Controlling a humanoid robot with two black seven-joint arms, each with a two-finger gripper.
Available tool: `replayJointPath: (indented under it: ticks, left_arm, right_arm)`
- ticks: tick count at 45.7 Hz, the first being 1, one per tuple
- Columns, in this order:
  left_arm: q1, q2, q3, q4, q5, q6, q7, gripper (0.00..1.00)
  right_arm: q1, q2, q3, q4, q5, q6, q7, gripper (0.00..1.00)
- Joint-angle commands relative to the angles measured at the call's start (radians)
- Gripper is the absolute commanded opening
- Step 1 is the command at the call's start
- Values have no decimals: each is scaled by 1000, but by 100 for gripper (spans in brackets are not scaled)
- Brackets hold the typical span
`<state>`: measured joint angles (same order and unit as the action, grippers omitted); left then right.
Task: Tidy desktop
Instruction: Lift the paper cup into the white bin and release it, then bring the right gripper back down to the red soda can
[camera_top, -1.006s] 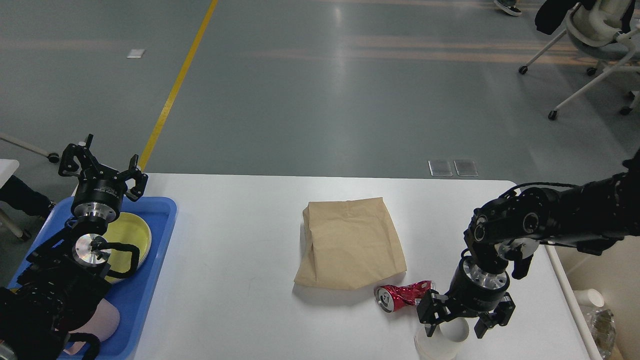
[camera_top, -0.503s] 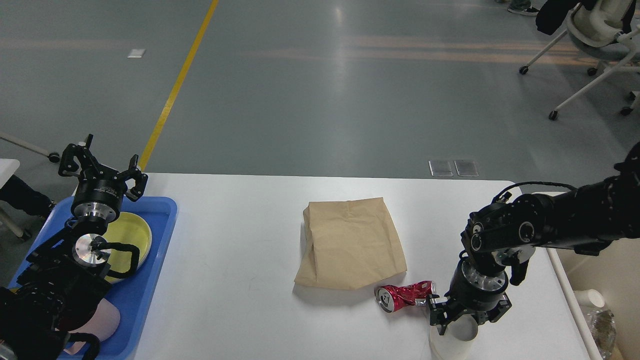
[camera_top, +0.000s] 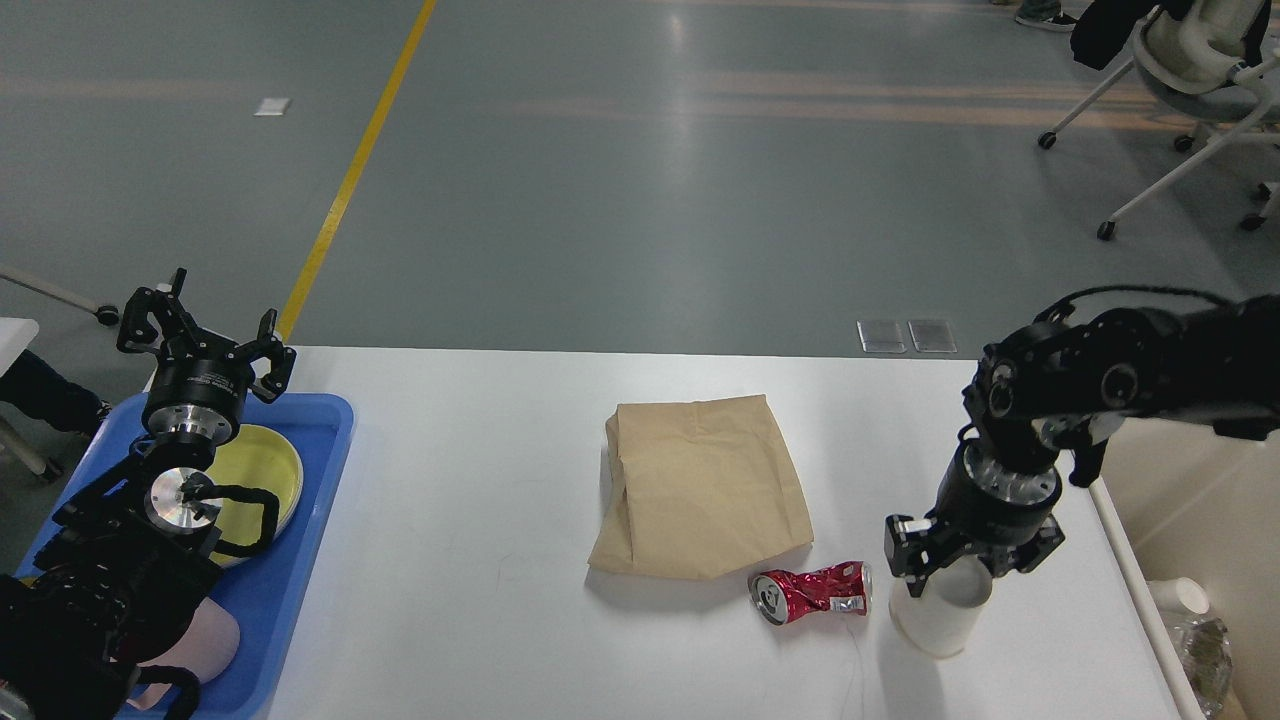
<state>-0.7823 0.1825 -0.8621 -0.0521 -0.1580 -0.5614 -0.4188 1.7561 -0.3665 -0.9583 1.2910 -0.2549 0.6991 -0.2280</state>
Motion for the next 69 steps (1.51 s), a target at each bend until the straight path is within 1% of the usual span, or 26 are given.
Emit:
replayJointPath:
  ticks: [1, 6, 10, 19, 23, 28, 34, 36, 38, 39, 40, 41, 42, 43, 44, 46, 48, 51, 55, 64, 67, 69]
  left_arm:
    - [0, 0, 0, 0, 0, 0, 0, 96]
    - [0, 0, 0, 0, 0, 0, 0, 96]
    - [0, 0, 0, 0, 0, 0, 0, 96]
    - [0, 0, 0, 0, 0, 0, 0, 96]
    - [0, 0, 0, 0, 0, 0, 0, 96]
    - [0, 0, 0, 0, 0, 0, 0, 96]
    - [0, 0, 0, 0, 0, 0, 0, 96]
    - [0, 0, 0, 1, 0, 0, 0, 96]
    - [0, 0, 0, 0, 0, 0, 0, 96]
    - [0, 0, 0, 0, 0, 0, 0, 96]
    - [0, 0, 0, 1, 0, 0, 0, 96]
    - [0, 0, 0, 1, 0, 0, 0, 96]
    - [0, 0, 0, 0, 0, 0, 0, 96]
    - [0, 0, 0, 0, 0, 0, 0, 96]
    - [0, 0, 0, 0, 0, 0, 0, 96]
    - [0, 0, 0, 0, 0, 0, 0, 96]
    - [0, 0, 0, 0, 0, 0, 0, 96]
    - [0, 0, 0, 1, 0, 0, 0, 96]
    - [0, 0, 0, 0, 0, 0, 0, 96]
    - [0, 0, 0, 0, 0, 0, 0, 96]
    - [0, 0, 0, 0, 0, 0, 0, 96]
    - [0, 0, 0, 0, 0, 0, 0, 96]
  right_arm:
    - [158, -94, 0, -2, 2, 23, 2, 0]
    - [276, -152, -2, -18, 2, 16, 3, 0]
    - [335, -184, -2, -71, 3, 16, 2, 1]
    - [316, -238, -33, -212, 2, 3, 2, 2]
    - [228, -247, -76, -298, 3, -35, 2, 2]
    - [33, -278, -80, -424, 5, -125, 2, 2]
    - [-194, -295, -69, -545, 19, -231, 2, 5]
    - [-259, -295, -68, -578, 19, -269, 2, 11]
    - [-325, -295, -65, -610, 20, -318, 2, 19]
    - [-360, -293, -65, -624, 19, -345, 2, 25]
    - [-395, -293, -65, -639, 19, -369, 2, 35]
    - [-432, -293, -68, -654, 17, -395, 2, 49]
    - [-467, -293, -68, -673, 16, -423, 2, 66]
    - [-502, -293, -68, -693, 16, -452, 4, 86]
    - [-533, -286, -65, -717, 16, -479, 4, 100]
    - [-598, -275, -63, -763, 17, -515, 4, 100]
    - [-639, -255, -63, -792, 17, -517, 4, 100]
    - [-684, -236, -65, -808, 17, -517, 6, 100]
    - [-698, -230, -65, -809, 17, -520, 6, 100]
    - [-673, -209, -66, -800, 19, -524, 9, 100]
    - [-607, -189, -66, -780, 22, -515, 9, 100]
    - [-545, -178, -74, -741, 22, -512, 9, 100]
